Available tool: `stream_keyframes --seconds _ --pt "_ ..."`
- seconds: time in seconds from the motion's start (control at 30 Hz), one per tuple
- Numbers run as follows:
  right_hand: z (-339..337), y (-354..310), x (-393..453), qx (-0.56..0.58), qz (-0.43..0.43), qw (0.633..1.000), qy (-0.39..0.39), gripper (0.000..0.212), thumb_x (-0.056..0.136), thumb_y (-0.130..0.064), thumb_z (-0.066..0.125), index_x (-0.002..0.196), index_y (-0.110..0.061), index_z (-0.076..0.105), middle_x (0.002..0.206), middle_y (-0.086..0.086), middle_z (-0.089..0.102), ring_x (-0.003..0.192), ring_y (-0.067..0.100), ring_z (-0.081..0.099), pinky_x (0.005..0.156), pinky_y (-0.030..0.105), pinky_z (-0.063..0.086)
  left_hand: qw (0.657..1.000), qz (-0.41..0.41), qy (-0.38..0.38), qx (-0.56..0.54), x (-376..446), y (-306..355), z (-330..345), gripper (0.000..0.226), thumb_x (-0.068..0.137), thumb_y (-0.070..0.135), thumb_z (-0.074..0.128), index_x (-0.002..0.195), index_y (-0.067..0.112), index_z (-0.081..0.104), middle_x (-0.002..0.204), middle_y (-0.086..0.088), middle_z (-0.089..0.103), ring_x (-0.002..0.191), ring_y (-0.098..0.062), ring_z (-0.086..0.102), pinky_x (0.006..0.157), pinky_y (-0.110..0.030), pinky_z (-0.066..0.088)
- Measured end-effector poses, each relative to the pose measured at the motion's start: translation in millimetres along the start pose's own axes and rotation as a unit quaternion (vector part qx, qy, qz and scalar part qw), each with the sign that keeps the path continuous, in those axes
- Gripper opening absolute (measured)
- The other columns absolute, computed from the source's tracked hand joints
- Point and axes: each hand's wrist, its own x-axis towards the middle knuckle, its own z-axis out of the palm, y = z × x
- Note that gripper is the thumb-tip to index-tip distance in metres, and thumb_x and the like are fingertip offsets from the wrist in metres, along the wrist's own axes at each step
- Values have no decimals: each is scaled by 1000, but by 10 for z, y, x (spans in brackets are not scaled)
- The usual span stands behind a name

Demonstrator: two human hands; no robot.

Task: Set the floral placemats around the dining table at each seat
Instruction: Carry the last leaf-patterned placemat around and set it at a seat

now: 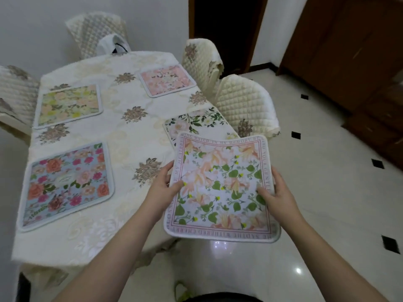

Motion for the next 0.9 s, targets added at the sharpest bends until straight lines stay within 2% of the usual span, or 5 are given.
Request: stream_keyframes --seconds 0.17,0.3,0.57,0.77,0.9 --pt "-879 120 -6 11 11 999 47 58 93 -15 62 141 -37 38 118 -19 63 101 4 66 81 31 57 997 22 -67 12 111 483 853 58 94 9 61 139 40 40 113 1 69 82 -28 75 72 -50 61" --pt "-1696 308 -117 18 22 994 105 56 93 -14 61 138 -39 39 114 -21 62 96 1 66 74 23 55 993 42 -110 11 162 766 1673 59 92 7 61 139 37 44 113 -4 71 87 -32 74 77 -56 59" --pt "-3019 775 -444 79 62 980 173 49 93 -15 62 114 -57 48 108 -12 71 87 11 73 76 44 60 979 51 -199 7 27 1081 3097 60 92 7 63 139 39 45 118 -8 69 91 -35 73 78 -56 58" --pt "-3573 937 -496 145 86 965 201 46 94 -13 61 127 -43 51 106 -4 73 86 23 74 75 51 60 971 59 -229 24 84 1259 3706 58 93 3 62 139 34 45 112 -6 73 91 -34 74 79 -56 58" --pt "-3693 994 -317 193 89 954 211 48 94 -7 59 127 -42 53 107 0 74 88 28 74 76 52 59 972 57 -226 39 273 1361 3853 57 93 4 62 139 34 46 109 -4 74 90 -31 74 79 -54 59"
